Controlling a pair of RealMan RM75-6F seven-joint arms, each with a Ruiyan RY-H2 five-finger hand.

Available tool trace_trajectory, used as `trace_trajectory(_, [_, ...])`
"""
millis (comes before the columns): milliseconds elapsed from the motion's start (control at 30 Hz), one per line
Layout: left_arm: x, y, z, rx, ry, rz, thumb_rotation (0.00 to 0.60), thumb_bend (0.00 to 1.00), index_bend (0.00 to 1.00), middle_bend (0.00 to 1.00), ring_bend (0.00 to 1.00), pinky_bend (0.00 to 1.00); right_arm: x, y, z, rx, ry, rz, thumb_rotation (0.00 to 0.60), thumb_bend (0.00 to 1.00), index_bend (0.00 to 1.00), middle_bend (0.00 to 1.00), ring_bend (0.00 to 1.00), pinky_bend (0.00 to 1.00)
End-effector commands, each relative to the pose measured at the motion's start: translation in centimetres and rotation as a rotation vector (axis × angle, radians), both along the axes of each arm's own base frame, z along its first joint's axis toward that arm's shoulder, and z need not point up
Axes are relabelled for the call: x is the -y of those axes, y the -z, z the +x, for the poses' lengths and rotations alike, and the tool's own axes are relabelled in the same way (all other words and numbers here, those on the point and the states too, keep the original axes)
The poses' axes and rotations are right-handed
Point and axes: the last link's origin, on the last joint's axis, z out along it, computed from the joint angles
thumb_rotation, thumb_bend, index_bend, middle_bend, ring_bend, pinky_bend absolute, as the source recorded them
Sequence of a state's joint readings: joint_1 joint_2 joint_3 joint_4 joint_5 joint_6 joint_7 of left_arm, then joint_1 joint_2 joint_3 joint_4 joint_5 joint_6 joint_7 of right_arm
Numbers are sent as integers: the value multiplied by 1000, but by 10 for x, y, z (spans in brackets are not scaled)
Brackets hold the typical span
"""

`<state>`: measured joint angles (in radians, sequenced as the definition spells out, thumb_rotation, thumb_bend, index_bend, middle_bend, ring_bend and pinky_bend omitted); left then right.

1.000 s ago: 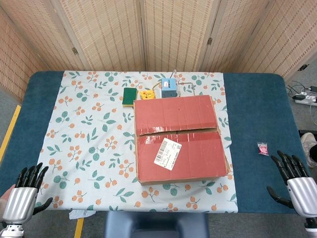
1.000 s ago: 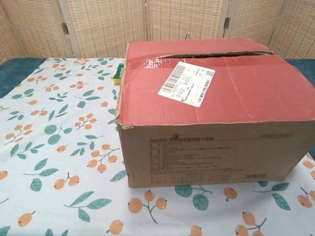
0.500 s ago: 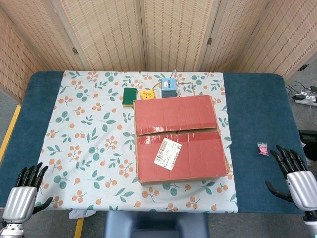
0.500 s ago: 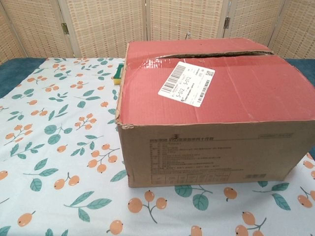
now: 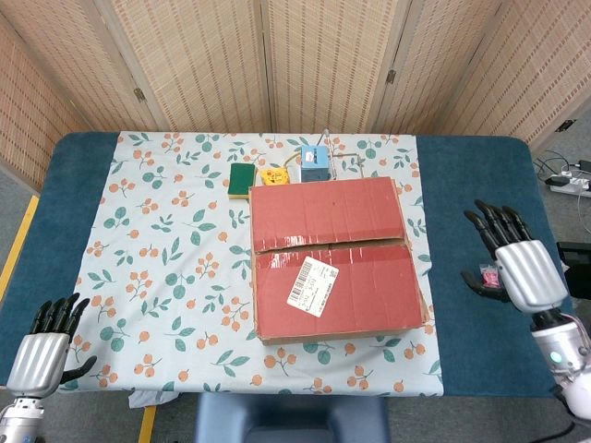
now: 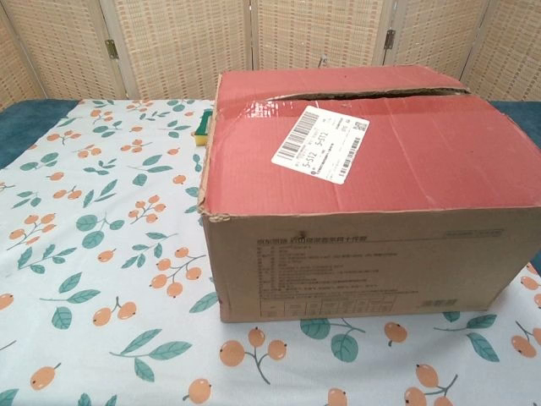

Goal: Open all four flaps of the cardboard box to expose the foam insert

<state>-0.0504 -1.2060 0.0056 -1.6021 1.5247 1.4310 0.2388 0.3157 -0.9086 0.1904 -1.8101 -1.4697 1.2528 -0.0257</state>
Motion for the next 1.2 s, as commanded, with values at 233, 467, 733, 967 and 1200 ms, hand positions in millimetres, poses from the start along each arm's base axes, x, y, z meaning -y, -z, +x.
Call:
trace_trajectory(233, [-5, -6, -6, 72, -39, -12, 600, 253, 19, 71, 54, 0, 58, 48, 54, -47, -1, 108, 515, 374, 21, 0, 0, 0])
trace_trajectory(467, [-7, -14, -8, 93, -40, -4, 600, 254, 20, 71, 54, 0, 76, 75, 71, -61, -23, 138, 515, 374, 22, 0, 0, 0])
trace_trajectory(733, [-8, -23, -16, 139, -67, 5, 600, 256, 28, 72, 57, 0, 91, 100, 84, -147, -35, 125, 516, 374, 17, 0, 0, 0])
trace_trajectory(967, [-8, -27, -16, 144, -50, 23, 600, 262, 30, 85, 59, 0, 100, 112, 85, -179, -9, 151, 515, 374, 1, 0, 0, 0])
trace_trajectory(1200, [-9, -32, -19, 155, -53, 39, 600, 264, 1, 87, 63, 0, 122, 113, 101, -153, -8, 131, 514, 373, 0, 0, 0, 0])
